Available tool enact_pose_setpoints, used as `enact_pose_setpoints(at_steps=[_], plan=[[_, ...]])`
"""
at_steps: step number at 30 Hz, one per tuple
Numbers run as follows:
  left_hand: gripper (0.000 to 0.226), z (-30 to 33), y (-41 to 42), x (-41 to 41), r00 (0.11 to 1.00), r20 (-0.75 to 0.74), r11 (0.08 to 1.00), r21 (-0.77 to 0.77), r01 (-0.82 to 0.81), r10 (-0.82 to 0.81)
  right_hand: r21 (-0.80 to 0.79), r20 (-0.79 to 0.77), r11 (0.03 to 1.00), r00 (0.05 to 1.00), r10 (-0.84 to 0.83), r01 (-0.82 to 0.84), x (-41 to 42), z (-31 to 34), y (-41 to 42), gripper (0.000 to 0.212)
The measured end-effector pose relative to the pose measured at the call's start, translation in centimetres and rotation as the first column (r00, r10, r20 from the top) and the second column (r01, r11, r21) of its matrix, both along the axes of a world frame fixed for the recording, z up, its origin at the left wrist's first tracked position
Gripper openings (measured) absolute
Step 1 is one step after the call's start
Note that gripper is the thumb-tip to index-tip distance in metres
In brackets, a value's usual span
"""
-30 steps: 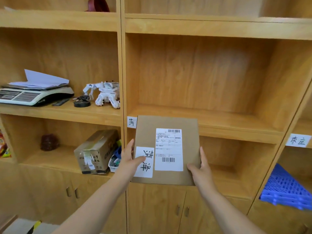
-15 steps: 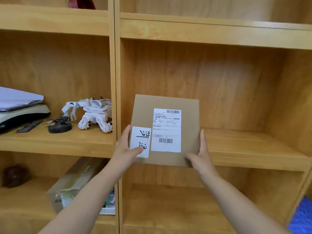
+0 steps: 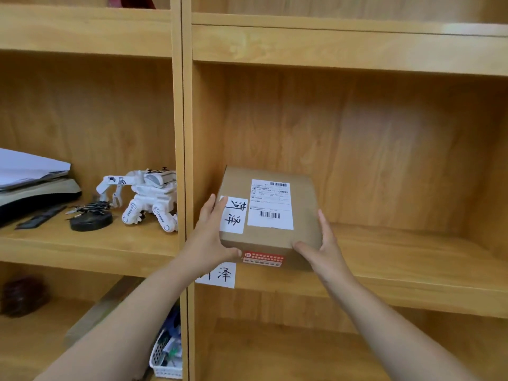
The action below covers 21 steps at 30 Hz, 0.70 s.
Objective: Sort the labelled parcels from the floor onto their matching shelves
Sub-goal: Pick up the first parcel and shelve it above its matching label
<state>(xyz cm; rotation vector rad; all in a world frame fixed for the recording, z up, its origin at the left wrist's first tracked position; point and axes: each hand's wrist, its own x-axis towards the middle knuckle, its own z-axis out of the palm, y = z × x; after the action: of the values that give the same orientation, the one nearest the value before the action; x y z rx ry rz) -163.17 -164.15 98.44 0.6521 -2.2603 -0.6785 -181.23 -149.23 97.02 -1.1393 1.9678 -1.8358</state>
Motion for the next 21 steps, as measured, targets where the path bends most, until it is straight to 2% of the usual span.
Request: enact_pose_setpoints(at_steps=[4,12,17,21], plan=[[0.111,0.2,-1.4,-1.3,0.994,0.074,0.994,-0.078,-0.073,0.079,0.073,-0.069,0.997,0.998,0.003,0.002,-1.7,-0.2,-1.1,0.080],[0.103,-0.6,-3.6,-3.5,0.974,0.205,0.991,-0.117,-0.071,0.094,0.164,-0.209,0.987,0.977,0.037,-0.003,-4.0,-0.9,-3.1,0.082],[0.093,-0.9,-4.3,-4.0,0.944,0.270,0.957,-0.265,-0.119,0.192,0.211,-0.262,0.978,0.963,0.062,-0.005,-5.1,-1.4,-4.5,0.078],[0.080,-1.7,-4.4,-4.3,0.908,0.260,0.893,-0.399,-0.210,0.330,0.263,-0.278,0.965,0.958,0.075,0.001,-5.8,-1.1,-5.5,0.074]])
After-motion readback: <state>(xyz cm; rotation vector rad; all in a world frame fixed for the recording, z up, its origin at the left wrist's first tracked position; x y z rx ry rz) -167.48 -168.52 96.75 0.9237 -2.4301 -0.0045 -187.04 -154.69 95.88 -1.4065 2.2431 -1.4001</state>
